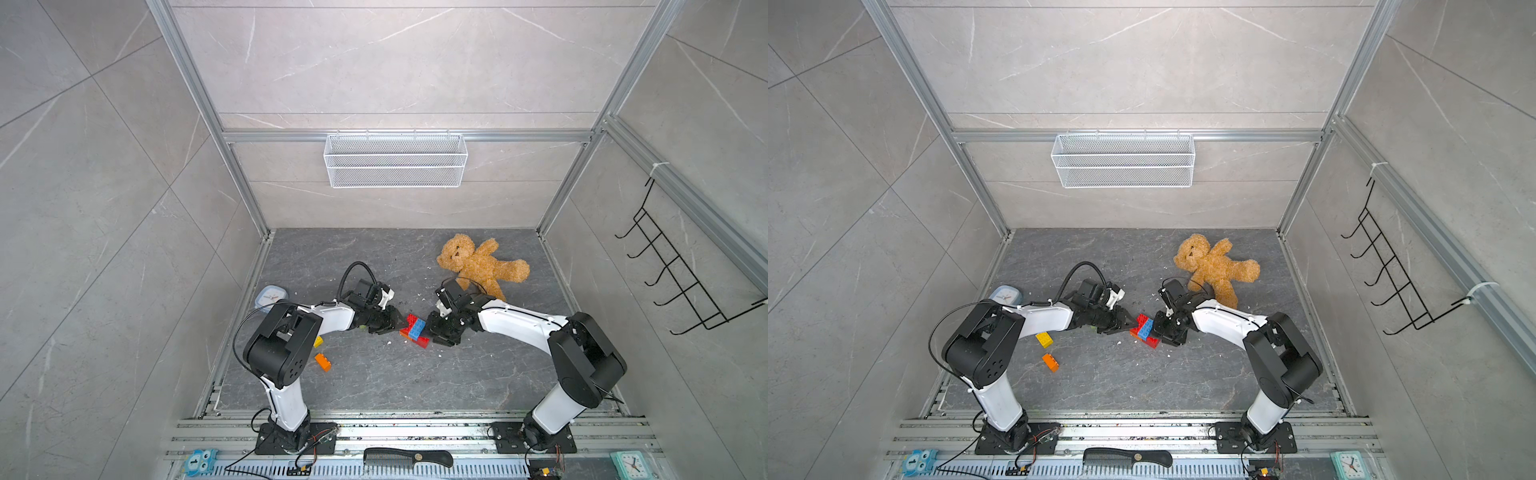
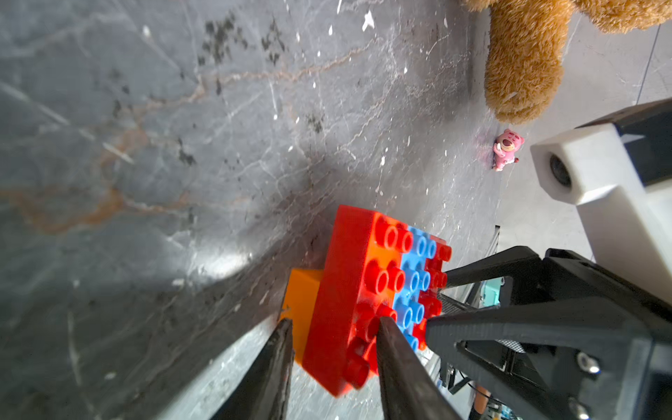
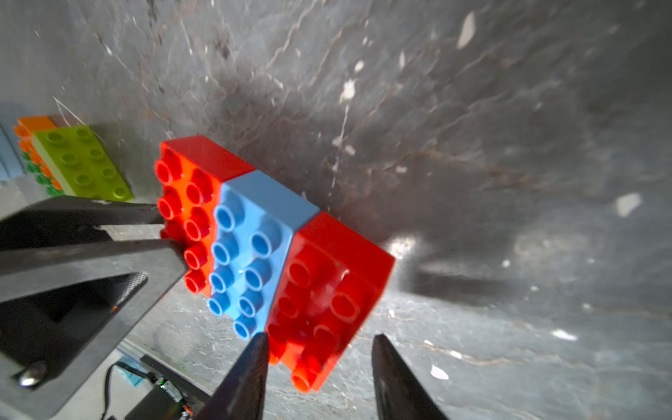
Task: Assemble a rectangle with lego
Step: Move the lego brick at the center of the board.
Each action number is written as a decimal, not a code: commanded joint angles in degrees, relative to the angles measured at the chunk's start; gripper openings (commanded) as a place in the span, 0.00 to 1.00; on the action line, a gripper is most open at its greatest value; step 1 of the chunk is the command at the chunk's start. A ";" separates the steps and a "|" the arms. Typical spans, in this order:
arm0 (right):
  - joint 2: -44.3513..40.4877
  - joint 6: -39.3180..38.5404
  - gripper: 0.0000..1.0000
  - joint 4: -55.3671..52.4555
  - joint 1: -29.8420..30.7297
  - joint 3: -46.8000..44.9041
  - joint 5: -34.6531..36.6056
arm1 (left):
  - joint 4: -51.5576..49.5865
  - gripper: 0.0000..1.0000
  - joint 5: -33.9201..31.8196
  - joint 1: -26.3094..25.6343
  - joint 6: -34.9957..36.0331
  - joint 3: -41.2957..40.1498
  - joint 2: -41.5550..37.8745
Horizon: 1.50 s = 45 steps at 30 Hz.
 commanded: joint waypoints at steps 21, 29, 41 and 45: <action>1.96 -18.39 0.45 -5.30 -0.87 1.93 2.08 | 2.73 0.27 2.21 -4.56 -2.26 -1.38 -0.45; 2.28 -26.81 0.46 -8.36 -6.66 3.12 -1.07 | 9.10 0.27 0.40 -10.28 -8.09 4.93 6.34; 5.20 -33.51 0.46 -10.87 -15.68 9.27 2.35 | 10.99 0.26 -3.07 -13.16 -10.29 14.53 13.61; 7.50 -36.78 0.46 -12.56 -17.17 12.60 3.76 | 11.27 0.26 -3.60 -13.20 -10.27 16.06 15.13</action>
